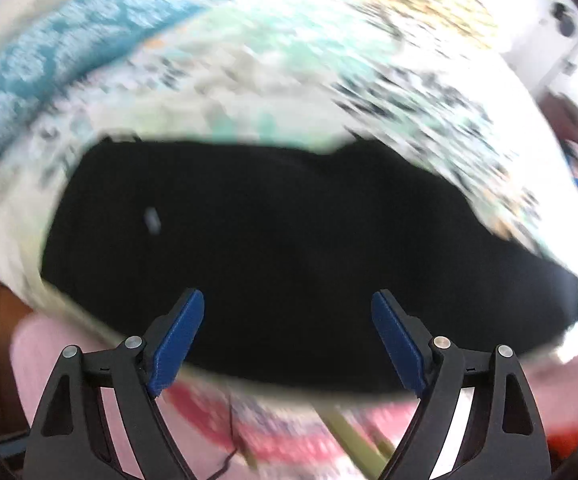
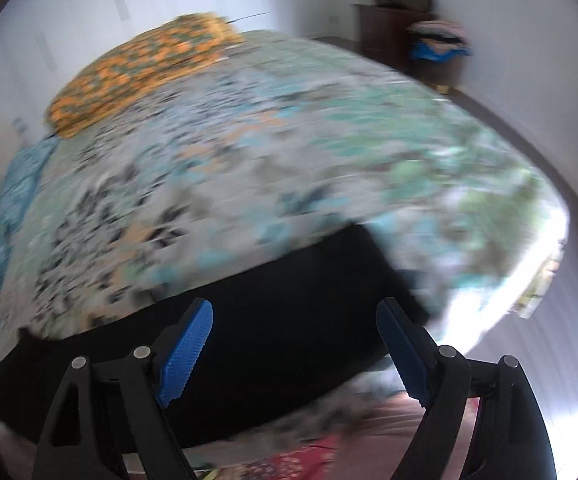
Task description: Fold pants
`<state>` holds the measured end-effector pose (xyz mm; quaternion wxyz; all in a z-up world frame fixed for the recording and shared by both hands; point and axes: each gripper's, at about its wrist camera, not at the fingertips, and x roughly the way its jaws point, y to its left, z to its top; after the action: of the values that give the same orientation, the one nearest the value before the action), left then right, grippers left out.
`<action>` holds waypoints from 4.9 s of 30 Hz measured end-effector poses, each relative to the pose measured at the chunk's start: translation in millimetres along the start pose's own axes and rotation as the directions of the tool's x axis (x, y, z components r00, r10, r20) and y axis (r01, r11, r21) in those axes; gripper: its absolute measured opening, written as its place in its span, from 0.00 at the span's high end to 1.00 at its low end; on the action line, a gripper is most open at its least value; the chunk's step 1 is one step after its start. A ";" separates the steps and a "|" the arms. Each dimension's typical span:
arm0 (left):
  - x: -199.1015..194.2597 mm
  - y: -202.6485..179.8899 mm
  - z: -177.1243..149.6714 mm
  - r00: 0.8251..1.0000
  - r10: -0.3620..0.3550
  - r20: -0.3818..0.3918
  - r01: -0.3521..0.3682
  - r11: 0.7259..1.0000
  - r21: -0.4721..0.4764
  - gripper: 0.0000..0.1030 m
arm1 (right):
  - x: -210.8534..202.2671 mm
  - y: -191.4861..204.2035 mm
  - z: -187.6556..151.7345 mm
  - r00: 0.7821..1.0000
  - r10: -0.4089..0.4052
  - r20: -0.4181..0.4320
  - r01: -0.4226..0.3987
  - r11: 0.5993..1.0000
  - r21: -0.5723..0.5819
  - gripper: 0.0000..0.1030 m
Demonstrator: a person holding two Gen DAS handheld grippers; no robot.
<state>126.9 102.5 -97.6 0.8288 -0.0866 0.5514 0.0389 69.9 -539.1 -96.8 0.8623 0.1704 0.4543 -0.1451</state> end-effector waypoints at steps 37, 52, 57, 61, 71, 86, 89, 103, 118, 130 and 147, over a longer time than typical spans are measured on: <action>60.3 -20.8 -9.6 0.974 0.202 0.099 -0.212 0.972 0.101 0.08 | 72.9 118.4 -83.5 0.967 0.189 -0.169 -0.215 0.964 -0.155 0.06; 45.0 -13.1 -9.7 0.972 0.190 0.136 -0.197 0.980 0.042 0.07 | 68.2 125.5 -83.1 0.973 0.183 -0.143 -0.210 0.958 -0.197 0.06; 37.5 -30.1 -11.4 0.970 0.163 0.180 -0.186 0.976 0.114 0.06 | 70.2 123.8 -81.5 0.974 0.175 -0.143 -0.200 0.962 -0.187 0.06; 69.4 -28.0 -15.5 0.975 0.220 0.033 -0.223 0.966 0.130 0.06 | 78.2 114.3 -82.7 0.967 0.179 -0.184 -0.203 0.971 -0.125 0.06; 46.6 -71.9 -0.5 0.992 0.064 0.108 -0.083 0.981 0.175 0.06 | 80.0 88.9 -65.7 0.959 0.223 -0.174 -0.233 0.972 -0.037 0.06; 77.7 -73.1 -20.8 0.992 0.113 0.051 -0.121 0.972 0.202 0.04 | 92.4 -135.3 55.8 0.955 0.102 -0.280 -0.066 0.989 0.136 0.06; 78.9 -77.1 -20.2 0.990 0.132 0.058 -0.141 0.967 0.212 0.03 | 103.5 -150.6 51.3 0.945 0.197 -0.261 -0.155 0.973 0.170 0.06; 76.9 -74.4 -22.8 0.988 0.143 0.065 -0.154 0.967 0.205 0.01 | 144.6 -136.1 45.8 0.843 0.348 -0.411 -0.363 0.931 0.041 0.46; 77.9 -74.7 -22.2 0.986 0.148 0.071 -0.160 0.967 0.200 0.00 | 133.6 -138.0 49.2 0.858 0.316 -0.404 -0.331 0.943 0.034 0.85; 77.7 -72.8 -20.9 0.989 0.134 0.057 -0.142 0.975 0.172 0.00 | 46.4 -9.7 17.7 0.502 0.842 -0.197 -0.807 0.538 0.245 0.86; 29.9 -9.3 -14.6 0.995 -0.072 0.072 0.075 0.996 -0.042 0.02 | 112.5 353.2 -118.1 0.340 0.818 -0.464 -0.837 0.488 0.247 0.49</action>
<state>126.8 89.8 -129.7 0.8464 -0.1239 0.5174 0.0238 187.7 -181.8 -195.8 0.6581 0.3936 0.5231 0.3719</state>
